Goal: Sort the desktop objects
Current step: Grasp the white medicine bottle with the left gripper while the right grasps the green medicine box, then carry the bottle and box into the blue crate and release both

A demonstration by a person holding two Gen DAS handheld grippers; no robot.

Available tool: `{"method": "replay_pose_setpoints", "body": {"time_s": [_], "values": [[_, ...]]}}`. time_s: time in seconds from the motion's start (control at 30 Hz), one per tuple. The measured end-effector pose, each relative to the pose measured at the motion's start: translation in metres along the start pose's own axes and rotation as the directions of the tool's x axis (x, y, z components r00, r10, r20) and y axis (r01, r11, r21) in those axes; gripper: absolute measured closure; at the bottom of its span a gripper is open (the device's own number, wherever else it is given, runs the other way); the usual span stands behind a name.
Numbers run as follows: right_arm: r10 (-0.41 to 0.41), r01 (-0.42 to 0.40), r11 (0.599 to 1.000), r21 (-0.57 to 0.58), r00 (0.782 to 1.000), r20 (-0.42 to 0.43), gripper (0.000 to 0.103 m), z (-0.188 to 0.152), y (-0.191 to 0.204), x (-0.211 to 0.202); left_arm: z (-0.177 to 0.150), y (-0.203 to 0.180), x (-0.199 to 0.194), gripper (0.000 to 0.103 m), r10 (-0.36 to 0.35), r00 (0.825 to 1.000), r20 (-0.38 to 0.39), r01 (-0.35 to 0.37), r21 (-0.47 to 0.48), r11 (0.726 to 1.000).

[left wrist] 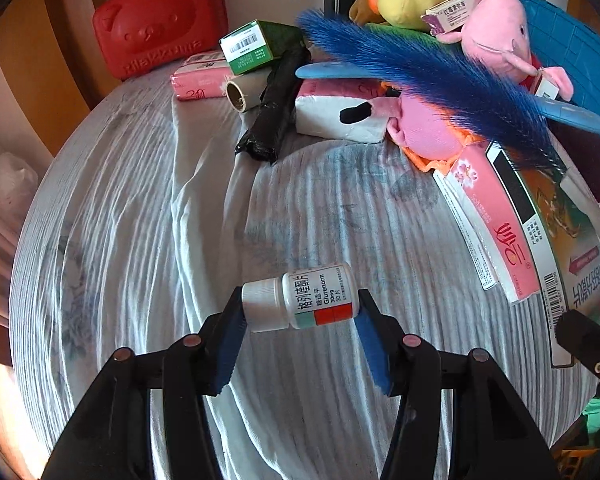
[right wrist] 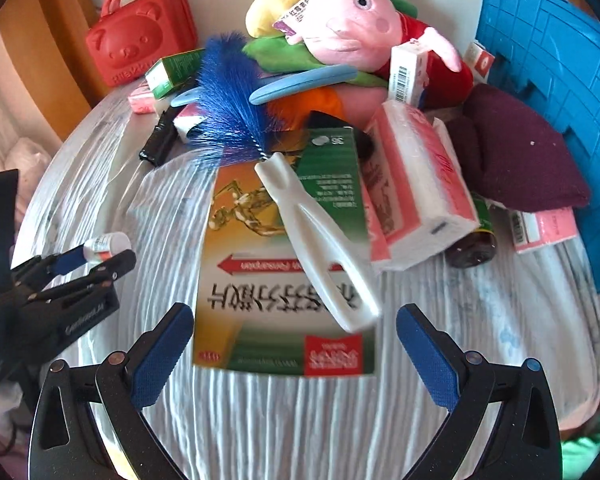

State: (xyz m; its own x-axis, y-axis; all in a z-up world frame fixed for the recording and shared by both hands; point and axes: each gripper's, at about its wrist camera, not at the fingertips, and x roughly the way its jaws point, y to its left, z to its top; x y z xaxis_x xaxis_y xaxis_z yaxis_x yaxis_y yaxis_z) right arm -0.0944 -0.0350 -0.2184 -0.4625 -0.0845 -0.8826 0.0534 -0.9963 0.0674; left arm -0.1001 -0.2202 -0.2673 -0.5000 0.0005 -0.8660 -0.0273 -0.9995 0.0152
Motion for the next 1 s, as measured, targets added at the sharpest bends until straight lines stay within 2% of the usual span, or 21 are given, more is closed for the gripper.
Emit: {"method": "replay_pose_setpoints", "body": {"time_s": [0.13,0.2,0.43,0.6,0.73,1.0], "values": [[-0.013,0.013,1.000,-0.005,1.000,0.016,0.000,0.003,0.008,0.010,-0.001,-0.011,-0.012,0.050,-0.018,0.999,0.032,0.017,0.031,0.999],[-0.010,0.010,1.000,0.003,0.999,0.036,0.015,0.002,0.008,0.007,0.000,-0.015,-0.020,0.050,-0.026,0.998,0.052,0.023,0.052,0.998],[-0.003,0.003,1.000,0.009,0.999,0.043,0.016,-0.011,-0.006,-0.015,0.007,-0.036,-0.050,0.050,-0.084,0.991,0.107,0.072,0.111,0.991],[-0.037,0.035,0.998,0.044,0.998,0.056,0.016,-0.027,-0.030,-0.039,0.017,-0.062,-0.072,0.050,-0.132,0.980,0.152,0.106,0.171,0.980],[-0.110,0.102,0.992,0.081,0.988,0.107,0.016,-0.034,-0.052,-0.068,0.029,-0.083,-0.091,0.050,-0.172,0.965,0.196,0.131,0.207,0.970],[-0.146,0.114,0.985,0.133,0.955,0.257,0.016,-0.022,-0.077,-0.125,0.053,-0.119,-0.134,0.050,-0.248,0.926,0.284,0.173,0.264,0.949]]}}
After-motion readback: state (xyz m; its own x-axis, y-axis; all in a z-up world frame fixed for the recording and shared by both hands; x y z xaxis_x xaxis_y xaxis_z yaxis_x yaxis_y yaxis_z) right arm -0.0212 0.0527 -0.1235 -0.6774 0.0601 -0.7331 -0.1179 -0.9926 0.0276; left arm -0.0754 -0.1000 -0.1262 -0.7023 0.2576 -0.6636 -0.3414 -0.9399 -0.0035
